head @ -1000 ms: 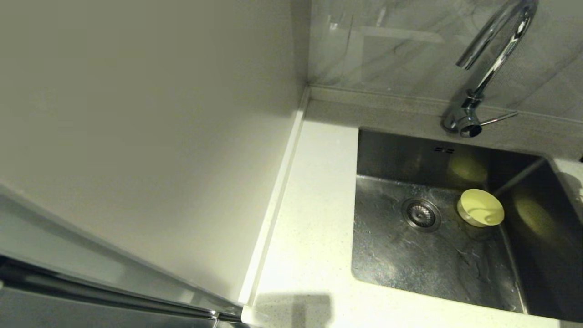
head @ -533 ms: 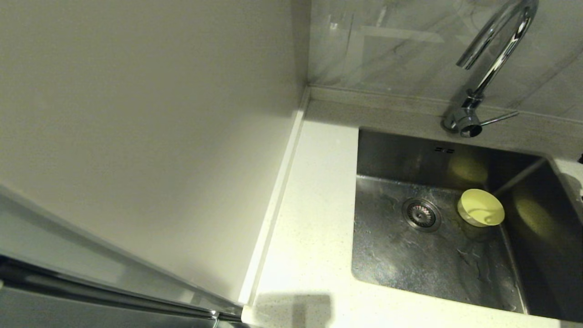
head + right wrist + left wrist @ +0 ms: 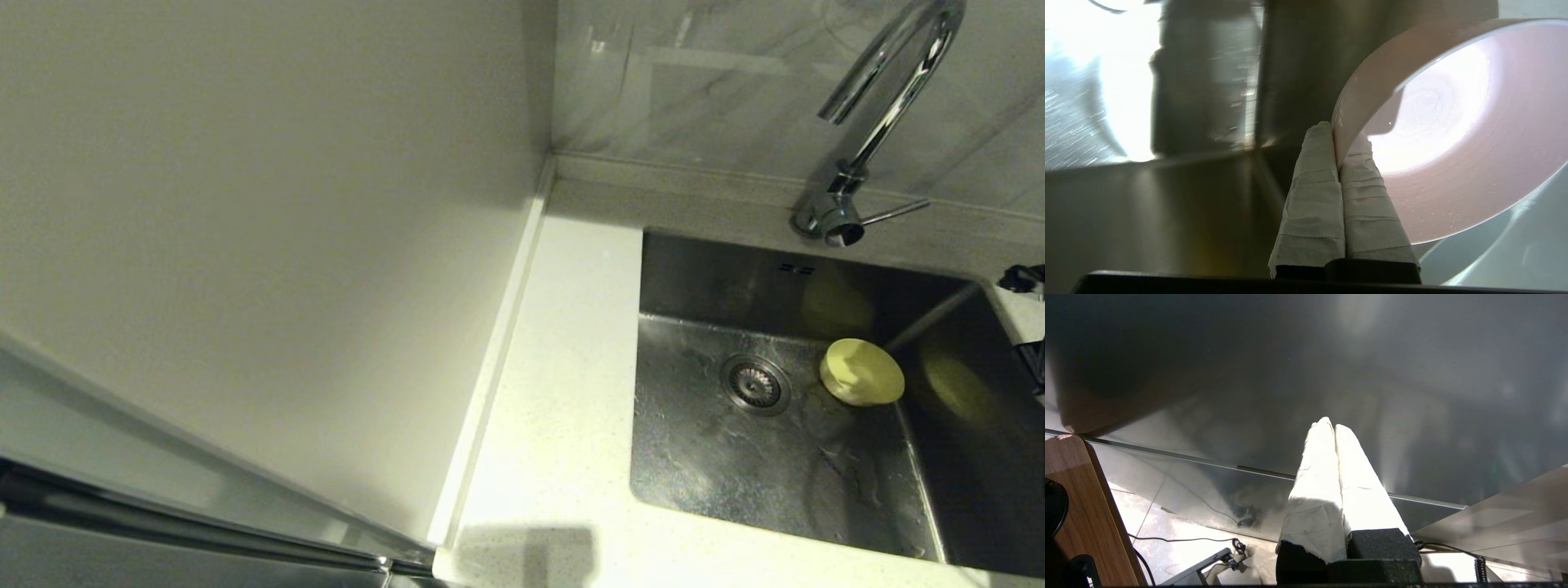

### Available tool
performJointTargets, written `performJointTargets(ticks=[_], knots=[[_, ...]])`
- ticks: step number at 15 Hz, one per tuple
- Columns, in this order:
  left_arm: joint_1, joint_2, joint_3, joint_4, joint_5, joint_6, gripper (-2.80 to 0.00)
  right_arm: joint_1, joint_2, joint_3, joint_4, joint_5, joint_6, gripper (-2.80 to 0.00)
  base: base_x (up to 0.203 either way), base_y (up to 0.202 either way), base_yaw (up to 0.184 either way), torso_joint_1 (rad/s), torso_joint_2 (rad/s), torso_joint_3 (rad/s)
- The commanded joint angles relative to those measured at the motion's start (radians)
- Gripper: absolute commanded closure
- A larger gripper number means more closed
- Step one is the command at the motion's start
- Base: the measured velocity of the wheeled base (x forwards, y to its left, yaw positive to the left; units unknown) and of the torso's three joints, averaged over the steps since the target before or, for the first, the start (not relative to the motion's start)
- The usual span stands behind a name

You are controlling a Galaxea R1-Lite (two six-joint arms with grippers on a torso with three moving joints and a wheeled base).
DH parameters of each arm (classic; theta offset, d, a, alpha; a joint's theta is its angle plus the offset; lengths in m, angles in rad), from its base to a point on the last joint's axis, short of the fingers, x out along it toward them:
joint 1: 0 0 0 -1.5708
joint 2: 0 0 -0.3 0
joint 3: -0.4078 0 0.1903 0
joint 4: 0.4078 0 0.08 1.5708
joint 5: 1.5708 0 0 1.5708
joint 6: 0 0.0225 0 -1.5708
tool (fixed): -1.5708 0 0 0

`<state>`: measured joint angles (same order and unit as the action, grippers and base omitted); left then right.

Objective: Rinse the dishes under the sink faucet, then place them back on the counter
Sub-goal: Put a bowl into the sink

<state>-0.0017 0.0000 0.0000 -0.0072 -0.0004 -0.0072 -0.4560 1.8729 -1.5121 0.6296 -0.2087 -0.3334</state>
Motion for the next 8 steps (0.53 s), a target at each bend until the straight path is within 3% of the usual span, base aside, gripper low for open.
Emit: performJointTargets(ticks=[1,4,8], knots=[[0.000,0.000,0.003,0.000,0.000,0.000,0.00,0.075,-0.096,0.079,0.003,-0.001,0.002,0.00,0.000,0.000,0.000,0.000,0.00,0.000],[0.000,0.000,0.003,0.000,0.000,0.000,0.00,0.158,-0.188,0.209,-0.028,-0.002,0.007,0.00,0.000,0.000,0.000,0.000,0.00,0.000],[0.000,0.000,0.003,0.000,0.000,0.000,0.00,0.273,-0.276,0.456,-0.225,-0.007,0.005,0.00,0.000,0.000,0.000,0.000,0.00,0.000]])
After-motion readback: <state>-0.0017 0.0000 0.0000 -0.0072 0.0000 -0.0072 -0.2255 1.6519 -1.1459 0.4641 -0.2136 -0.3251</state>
